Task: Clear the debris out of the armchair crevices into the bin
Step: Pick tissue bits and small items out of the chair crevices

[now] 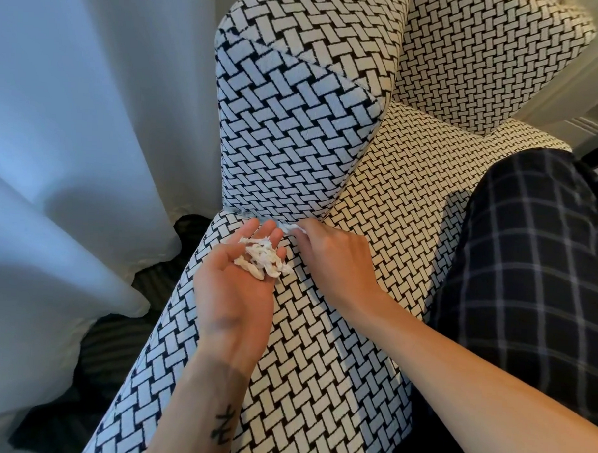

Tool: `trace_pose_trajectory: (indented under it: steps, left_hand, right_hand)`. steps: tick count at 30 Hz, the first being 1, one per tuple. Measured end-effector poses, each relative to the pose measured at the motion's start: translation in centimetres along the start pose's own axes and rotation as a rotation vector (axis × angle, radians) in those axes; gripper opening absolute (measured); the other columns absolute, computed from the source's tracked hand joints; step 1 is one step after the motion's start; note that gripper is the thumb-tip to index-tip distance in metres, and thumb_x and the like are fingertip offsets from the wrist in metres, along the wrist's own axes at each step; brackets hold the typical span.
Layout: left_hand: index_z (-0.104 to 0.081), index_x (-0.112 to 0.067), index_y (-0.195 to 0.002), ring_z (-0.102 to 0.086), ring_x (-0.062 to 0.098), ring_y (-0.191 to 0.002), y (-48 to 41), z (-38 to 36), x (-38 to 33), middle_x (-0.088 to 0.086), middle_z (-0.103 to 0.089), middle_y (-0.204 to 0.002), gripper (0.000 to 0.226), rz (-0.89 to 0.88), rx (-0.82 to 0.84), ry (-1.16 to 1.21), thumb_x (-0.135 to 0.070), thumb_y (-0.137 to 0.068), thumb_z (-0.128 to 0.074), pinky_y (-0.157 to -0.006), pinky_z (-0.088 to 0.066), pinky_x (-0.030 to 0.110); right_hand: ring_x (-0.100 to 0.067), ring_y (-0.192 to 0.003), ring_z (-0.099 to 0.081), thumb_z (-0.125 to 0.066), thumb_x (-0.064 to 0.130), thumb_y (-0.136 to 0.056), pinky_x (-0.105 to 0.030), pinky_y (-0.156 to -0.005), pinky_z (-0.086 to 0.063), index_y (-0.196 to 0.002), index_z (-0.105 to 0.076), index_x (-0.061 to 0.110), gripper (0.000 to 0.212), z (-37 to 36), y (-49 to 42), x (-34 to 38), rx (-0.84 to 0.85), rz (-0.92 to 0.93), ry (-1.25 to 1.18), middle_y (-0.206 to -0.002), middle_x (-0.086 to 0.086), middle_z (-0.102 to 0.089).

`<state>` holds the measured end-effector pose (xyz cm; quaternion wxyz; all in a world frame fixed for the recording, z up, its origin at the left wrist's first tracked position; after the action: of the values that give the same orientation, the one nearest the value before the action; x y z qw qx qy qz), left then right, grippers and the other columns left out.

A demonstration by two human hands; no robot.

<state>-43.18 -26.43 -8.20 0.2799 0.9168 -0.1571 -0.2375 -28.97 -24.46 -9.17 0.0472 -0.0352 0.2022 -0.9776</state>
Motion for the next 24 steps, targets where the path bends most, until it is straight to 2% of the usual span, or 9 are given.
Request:
trace_pose_trajectory:
  steps: [3,5,10,13,16,19,22,24]
  left_hand:
    - [-0.062,-0.001,-0.128,-0.069,0.032,-0.117,0.1,-0.1,-0.1,0.019,-0.071,-0.124,0.037,0.007,0.002,0.006,-0.015,-0.1,-0.041,-0.108,-0.049,0.043]
    - [-0.063,0.0,-0.127,-0.069,0.033,-0.116,0.2,-0.2,-0.3,0.02,-0.071,-0.123,0.039,0.006,0.004,0.011,-0.021,-0.102,-0.041,-0.105,-0.051,0.043]
    - [-0.063,0.0,-0.128,-0.069,0.034,-0.116,0.3,-0.1,-0.3,0.022,-0.071,-0.123,0.045,0.001,0.002,0.005,-0.031,-0.104,-0.041,-0.105,-0.05,0.044]
    - [-0.063,0.0,-0.129,-0.068,0.035,-0.118,0.3,0.0,-0.2,0.022,-0.071,-0.124,0.06,0.003,0.009,0.06,-0.048,-0.105,-0.036,-0.108,-0.047,0.045]
    - [-0.061,0.002,-0.13,-0.067,0.038,-0.119,0.2,0.2,-0.3,0.024,-0.07,-0.125,0.075,0.001,0.02,0.124,-0.06,-0.103,-0.029,-0.112,-0.043,0.047]
    - [-0.06,0.002,-0.132,-0.064,0.039,-0.122,0.1,0.4,-0.2,0.025,-0.069,-0.126,0.079,0.004,0.023,0.147,-0.062,-0.102,-0.025,-0.116,-0.039,0.049]
    - [-0.06,0.002,-0.132,-0.065,0.038,-0.122,0.1,0.5,-0.1,0.024,-0.069,-0.126,0.078,0.006,0.016,0.138,-0.061,-0.103,-0.022,-0.116,-0.039,0.049]
    - [-0.06,0.002,-0.131,-0.065,0.038,-0.121,0.1,0.4,-0.1,0.024,-0.07,-0.125,0.076,0.008,0.014,0.138,-0.059,-0.104,-0.022,-0.115,-0.04,0.048]
  right_hand:
    - [-0.008,-0.043,-0.038,-0.061,0.023,-0.1,-0.021,-0.045,-0.021,-0.091,-0.067,0.011,0.016,0.2,0.1,-0.1,-0.018,-0.01,-0.058,-0.057,0.006,-0.059]
    - [-0.007,-0.044,-0.039,-0.059,0.024,-0.101,-0.016,-0.042,-0.016,-0.093,-0.068,0.012,0.017,0.3,0.2,-0.3,-0.01,-0.018,-0.095,-0.058,0.007,-0.059]
    - [-0.009,-0.041,-0.048,-0.06,0.022,-0.101,-0.018,-0.04,-0.03,-0.1,-0.069,0.01,0.015,0.2,0.5,-0.7,-0.019,-0.022,-0.151,-0.058,0.008,-0.058]
    - [-0.007,-0.043,-0.043,-0.061,0.022,-0.101,-0.018,-0.042,-0.028,-0.101,-0.069,0.01,0.014,0.3,0.9,-1.0,-0.025,-0.035,-0.171,-0.059,0.012,-0.052]
    - [-0.006,-0.044,-0.039,-0.053,0.028,-0.104,-0.018,-0.043,-0.025,-0.104,-0.068,0.011,0.023,0.4,1.1,-1.4,-0.044,-0.037,-0.166,-0.06,0.012,-0.052]
    - [-0.007,-0.044,-0.042,-0.049,0.031,-0.105,-0.019,-0.041,-0.028,-0.107,-0.069,0.012,0.027,0.6,1.1,-1.8,-0.041,-0.032,-0.164,-0.06,0.011,-0.055]
    - [-0.005,-0.045,-0.042,-0.052,0.028,-0.105,-0.02,-0.039,-0.032,-0.109,-0.067,0.011,0.023,0.9,1.2,-2.1,-0.06,-0.026,-0.174,-0.065,0.011,-0.056]
    - [0.003,-0.047,-0.036,-0.052,0.026,-0.105,-0.011,-0.044,-0.026,-0.11,-0.065,0.009,0.022,1.3,1.0,-2.4,-0.088,-0.035,-0.202,-0.069,0.015,-0.051]
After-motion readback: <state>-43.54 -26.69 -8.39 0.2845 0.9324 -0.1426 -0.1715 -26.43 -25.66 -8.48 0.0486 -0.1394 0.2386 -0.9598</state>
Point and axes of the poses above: each hand's wrist, its own y-axis away from the middle knuckle, its own z-axis out of the back of the hand, x = y × z, the point moved 3 cm from there along -y, towards the middle knuckle
